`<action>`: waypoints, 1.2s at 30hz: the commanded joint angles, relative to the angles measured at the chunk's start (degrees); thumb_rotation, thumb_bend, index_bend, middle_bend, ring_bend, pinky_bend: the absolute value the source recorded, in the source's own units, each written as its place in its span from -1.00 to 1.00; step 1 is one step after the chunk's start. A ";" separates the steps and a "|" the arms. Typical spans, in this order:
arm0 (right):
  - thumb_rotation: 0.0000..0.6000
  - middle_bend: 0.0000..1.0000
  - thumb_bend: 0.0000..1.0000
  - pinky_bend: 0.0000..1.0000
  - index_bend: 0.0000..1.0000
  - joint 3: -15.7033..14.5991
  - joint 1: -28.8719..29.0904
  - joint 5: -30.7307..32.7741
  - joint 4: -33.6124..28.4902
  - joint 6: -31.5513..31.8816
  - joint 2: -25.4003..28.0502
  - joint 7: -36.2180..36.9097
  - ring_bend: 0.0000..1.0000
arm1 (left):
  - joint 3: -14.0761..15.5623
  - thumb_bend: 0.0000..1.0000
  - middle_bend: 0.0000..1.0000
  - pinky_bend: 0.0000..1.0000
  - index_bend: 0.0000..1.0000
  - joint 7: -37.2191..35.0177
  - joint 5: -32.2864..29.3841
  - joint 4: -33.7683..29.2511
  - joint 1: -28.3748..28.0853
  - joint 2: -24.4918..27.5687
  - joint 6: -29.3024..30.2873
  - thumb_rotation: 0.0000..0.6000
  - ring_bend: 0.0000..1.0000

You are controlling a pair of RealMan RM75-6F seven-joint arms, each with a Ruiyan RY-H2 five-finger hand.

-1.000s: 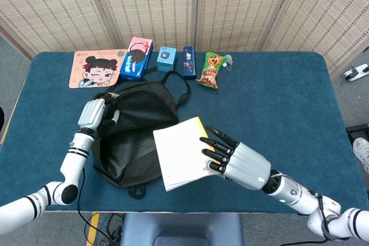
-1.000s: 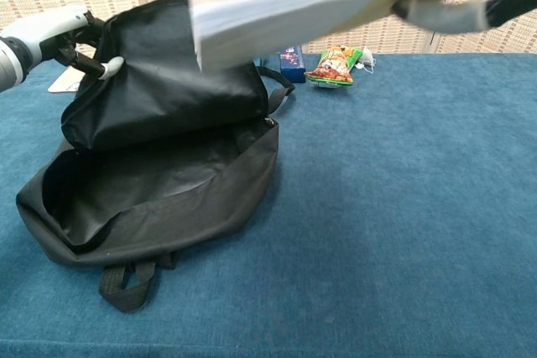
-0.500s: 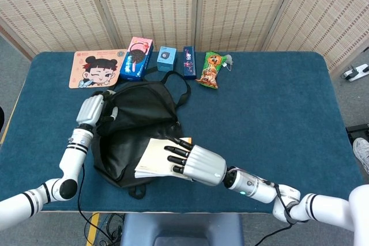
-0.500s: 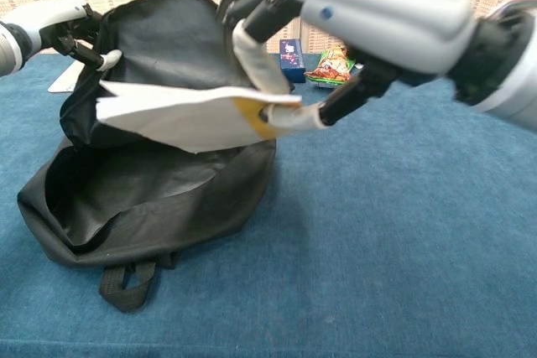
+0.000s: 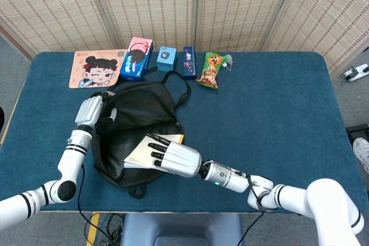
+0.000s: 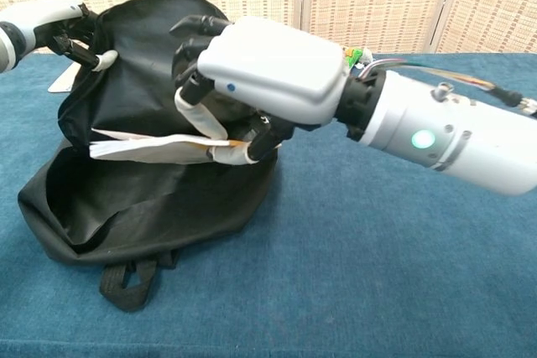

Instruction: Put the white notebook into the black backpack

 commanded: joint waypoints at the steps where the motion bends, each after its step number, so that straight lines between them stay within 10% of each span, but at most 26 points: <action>1: 1.00 0.04 -0.03 -0.89 0.35 -0.32 1.85 0.48 3.51 -0.84 -2.32 0.17 -0.52 | 0.18 0.06 -0.43 -0.78 0.35 0.60 -0.70 -0.68 -0.12 0.55 -0.17 1.00 -0.39; 36: 1.00 0.05 -0.07 -0.91 0.35 -4.94 11.71 1.63 19.54 -2.71 -10.29 3.06 -0.52 | 1.72 0.06 -0.43 -0.78 0.35 1.05 -3.39 -5.39 -0.08 4.60 -0.05 1.00 -0.39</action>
